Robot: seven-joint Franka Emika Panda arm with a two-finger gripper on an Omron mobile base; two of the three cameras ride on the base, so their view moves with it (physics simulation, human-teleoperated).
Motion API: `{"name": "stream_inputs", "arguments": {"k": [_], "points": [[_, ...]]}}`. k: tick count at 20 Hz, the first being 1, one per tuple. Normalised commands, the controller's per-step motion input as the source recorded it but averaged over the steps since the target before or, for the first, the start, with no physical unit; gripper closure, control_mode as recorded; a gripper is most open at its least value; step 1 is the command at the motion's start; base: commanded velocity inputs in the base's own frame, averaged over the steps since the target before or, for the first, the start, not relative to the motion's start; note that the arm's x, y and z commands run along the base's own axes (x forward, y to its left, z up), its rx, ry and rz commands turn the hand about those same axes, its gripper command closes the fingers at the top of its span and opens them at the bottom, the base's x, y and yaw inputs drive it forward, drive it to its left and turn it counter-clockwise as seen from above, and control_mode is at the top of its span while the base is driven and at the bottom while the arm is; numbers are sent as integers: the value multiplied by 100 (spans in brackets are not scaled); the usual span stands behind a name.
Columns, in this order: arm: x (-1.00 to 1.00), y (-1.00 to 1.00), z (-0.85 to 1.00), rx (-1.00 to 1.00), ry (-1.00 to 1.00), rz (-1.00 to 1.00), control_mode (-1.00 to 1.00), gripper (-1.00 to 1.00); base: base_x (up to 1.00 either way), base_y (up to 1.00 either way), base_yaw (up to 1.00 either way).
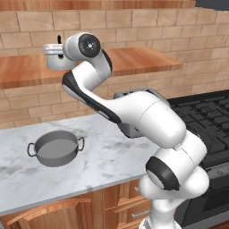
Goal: Pick the kettle from the cabinet and place it on a stove burner. Then pick the pot from the counter and place it on another stove burner. Finally, turn both burners on.
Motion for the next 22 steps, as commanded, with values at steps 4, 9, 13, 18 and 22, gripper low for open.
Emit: {"name": "stream_inputs", "arguments": {"k": [4,9,13,18,22], "points": [[14,0,0,0,0,0,-100,-100,0,0,0],[28,2,0,0,0,0,-100,-100,0,0,0],[24,2,0,0,0,0,-100,-100,0,0,0],[15,17,2,0,0,-1,-100,-100,0,0,0],[8,12,0,0,0,-3,-100,-100,0,0,0]]}}
